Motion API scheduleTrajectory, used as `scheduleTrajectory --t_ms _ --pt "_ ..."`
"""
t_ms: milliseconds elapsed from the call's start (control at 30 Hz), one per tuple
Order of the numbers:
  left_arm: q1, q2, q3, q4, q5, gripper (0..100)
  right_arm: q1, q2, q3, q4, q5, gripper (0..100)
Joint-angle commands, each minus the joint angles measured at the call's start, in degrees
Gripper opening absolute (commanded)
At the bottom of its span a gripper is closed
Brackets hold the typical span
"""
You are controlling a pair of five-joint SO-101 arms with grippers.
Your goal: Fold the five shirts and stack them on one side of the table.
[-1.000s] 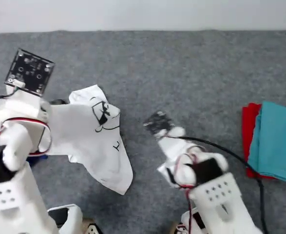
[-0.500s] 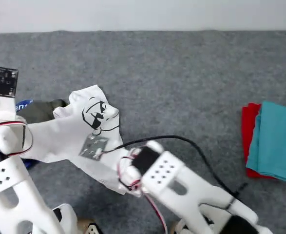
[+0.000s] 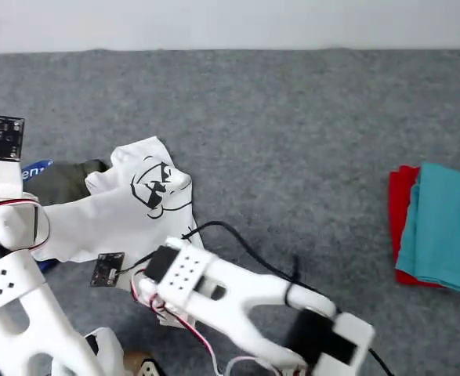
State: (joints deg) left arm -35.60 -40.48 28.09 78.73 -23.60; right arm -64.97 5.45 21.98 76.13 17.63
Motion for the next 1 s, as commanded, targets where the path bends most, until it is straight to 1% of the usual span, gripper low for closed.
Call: scheduleTrajectory --t_ms 0,300,533,700,900,967 --pt "-0.2 -1.1 -0.4 -1.4 -0.4 1 -0.6 4.3 -5.5 0.0 0.2 16.5" --pt "-0.2 -1.2 -0.4 -1.2 -0.4 1 -0.3 14.5 -10.2 0.4 0.3 16.5" --pt "-0.2 -1.2 -0.4 -1.2 -0.4 1 -0.4 15.4 -13.7 4.2 0.2 17.3" --pt "-0.2 -1.2 -0.5 -1.2 -0.4 1 -0.3 15.5 -14.0 3.9 0.2 24.8" --pt "-0.2 -1.2 -0.6 -1.2 -0.4 1 -0.3 16.1 -14.0 3.7 0.2 24.8" --pt "-0.2 -1.2 -0.7 -1.1 -0.4 1 -0.3 17.6 -14.1 3.7 0.2 22.9"
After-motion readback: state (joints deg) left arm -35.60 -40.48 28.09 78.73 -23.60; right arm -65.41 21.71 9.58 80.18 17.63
